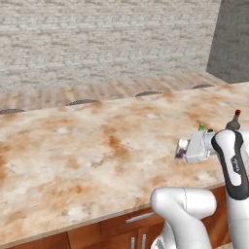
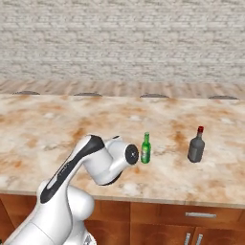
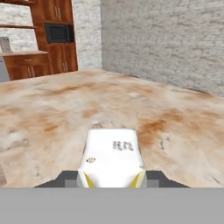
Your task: Move the drinks to the dining counter.
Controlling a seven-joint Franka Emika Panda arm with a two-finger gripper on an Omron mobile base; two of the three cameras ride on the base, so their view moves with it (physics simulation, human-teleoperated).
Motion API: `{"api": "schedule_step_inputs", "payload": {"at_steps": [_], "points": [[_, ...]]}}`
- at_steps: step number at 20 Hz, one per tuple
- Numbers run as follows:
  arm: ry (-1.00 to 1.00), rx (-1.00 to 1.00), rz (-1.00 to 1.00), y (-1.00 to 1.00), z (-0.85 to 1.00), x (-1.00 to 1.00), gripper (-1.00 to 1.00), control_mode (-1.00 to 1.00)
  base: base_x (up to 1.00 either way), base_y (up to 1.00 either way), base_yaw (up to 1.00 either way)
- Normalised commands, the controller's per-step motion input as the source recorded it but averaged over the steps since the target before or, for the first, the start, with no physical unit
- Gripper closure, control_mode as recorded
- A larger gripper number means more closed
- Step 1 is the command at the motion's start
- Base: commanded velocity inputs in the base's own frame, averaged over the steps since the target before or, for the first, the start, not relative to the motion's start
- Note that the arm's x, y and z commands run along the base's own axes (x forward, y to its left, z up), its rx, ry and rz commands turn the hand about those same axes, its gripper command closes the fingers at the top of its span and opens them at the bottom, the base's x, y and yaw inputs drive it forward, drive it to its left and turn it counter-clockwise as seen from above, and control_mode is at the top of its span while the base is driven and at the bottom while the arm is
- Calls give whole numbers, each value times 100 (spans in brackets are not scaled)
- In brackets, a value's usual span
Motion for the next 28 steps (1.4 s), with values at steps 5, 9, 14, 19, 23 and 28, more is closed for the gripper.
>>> {"api": "schedule_step_inputs", "payload": {"at_steps": [5, 9, 14, 19, 23, 28], "points": [[41, -15, -20, 71, 0, 51, 100, -100, 0, 0, 0], [42, -16, -18, 66, 0, 65, 100, -100, 0, 0, 0], [13, -5, -5, 15, -21, 57, 100, -100, 0, 0, 0], [-2, 0, 0, -5, -39, 11, 100, -100, 0, 0, 0], [-23, 0, 0, -3, -42, 29, 100, -100, 0, 0, 0], [-28, 0, 0, 0, -20, 14, 100, -100, 0, 0, 0]]}}
